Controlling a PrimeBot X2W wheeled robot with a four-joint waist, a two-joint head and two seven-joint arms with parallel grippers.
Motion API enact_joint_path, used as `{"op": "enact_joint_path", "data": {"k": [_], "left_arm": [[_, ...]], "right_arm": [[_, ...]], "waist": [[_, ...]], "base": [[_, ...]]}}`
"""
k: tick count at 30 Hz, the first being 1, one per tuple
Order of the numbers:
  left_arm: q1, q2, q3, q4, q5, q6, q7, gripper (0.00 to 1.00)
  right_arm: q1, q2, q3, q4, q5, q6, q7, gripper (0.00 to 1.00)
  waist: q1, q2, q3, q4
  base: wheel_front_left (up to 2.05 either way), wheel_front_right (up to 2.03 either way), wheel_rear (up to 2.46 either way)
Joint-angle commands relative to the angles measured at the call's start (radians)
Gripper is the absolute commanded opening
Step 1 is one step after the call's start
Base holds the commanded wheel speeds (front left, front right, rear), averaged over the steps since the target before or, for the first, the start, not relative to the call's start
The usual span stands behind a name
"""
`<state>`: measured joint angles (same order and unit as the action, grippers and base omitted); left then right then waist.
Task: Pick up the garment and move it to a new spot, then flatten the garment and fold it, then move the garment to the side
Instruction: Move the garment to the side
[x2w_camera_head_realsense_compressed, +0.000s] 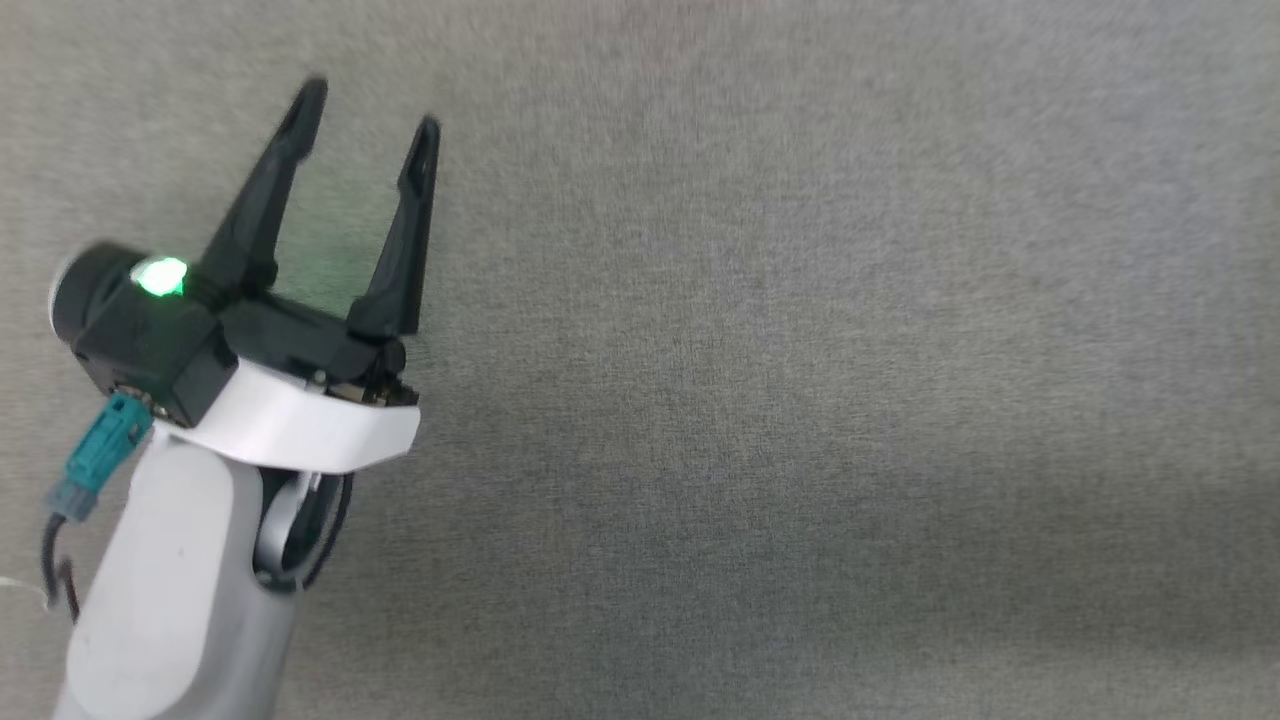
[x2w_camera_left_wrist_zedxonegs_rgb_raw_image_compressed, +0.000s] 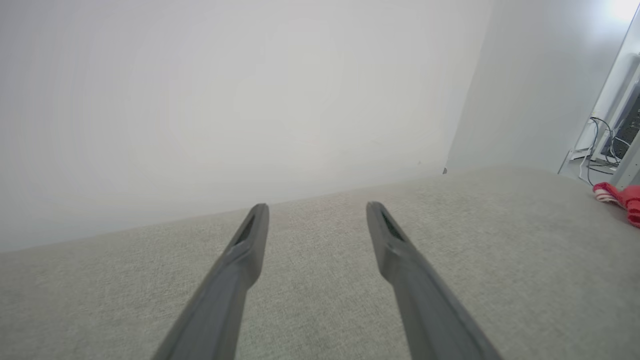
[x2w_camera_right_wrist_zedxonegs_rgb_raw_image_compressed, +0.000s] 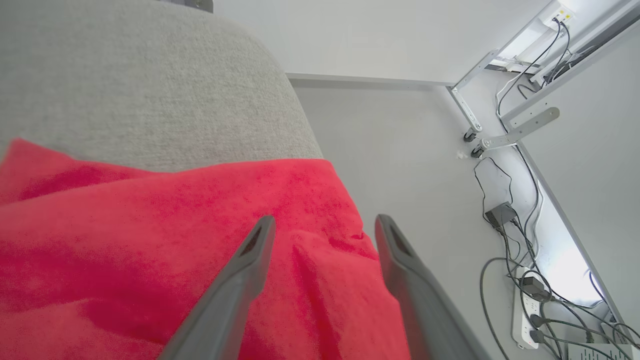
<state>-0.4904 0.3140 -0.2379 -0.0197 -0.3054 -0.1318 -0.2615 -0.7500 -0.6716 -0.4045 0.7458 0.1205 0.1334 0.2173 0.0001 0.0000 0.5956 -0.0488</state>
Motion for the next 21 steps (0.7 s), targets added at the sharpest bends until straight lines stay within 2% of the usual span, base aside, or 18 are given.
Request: {"op": "enact_joint_path", "data": {"k": [1, 3, 8, 21], "left_arm": [[0.030, -0.011, 0.012, 0.011, -0.007, 0.002, -0.005, 1.00], [0.077, -0.030, 0.042, 0.037, -0.020, 0.002, -0.005, 1.00], [0.163, -0.056, 0.083, 0.094, -0.037, 0.002, -0.005, 1.00], [0.311, -0.098, 0.144, 0.208, -0.044, 0.002, -0.005, 1.00]], "right_arm": [[0.018, 0.019, 0.025, -0.016, 0.037, -0.005, -0.022, 1.00], [0.062, 0.045, 0.148, -0.079, 0.139, -0.004, -0.055, 1.00], [0.150, 0.076, 0.291, -0.182, 0.254, -0.005, -0.097, 1.00], [0.359, 0.272, 0.422, -0.302, 0.281, -0.004, -0.324, 1.00]], "waist": [[-0.0001, 0.0000, -0.055, 0.008], [-0.0001, 0.0000, -0.112, 0.017], [-0.0001, 0.0000, -0.207, 0.035], [-0.0001, 0.0000, -0.396, 0.131]], "base": [[0.00, 0.00, 0.00], [0.00, 0.00, 0.00], [0.00, 0.00, 0.00], [0.00, 0.00, 0.00]]}}
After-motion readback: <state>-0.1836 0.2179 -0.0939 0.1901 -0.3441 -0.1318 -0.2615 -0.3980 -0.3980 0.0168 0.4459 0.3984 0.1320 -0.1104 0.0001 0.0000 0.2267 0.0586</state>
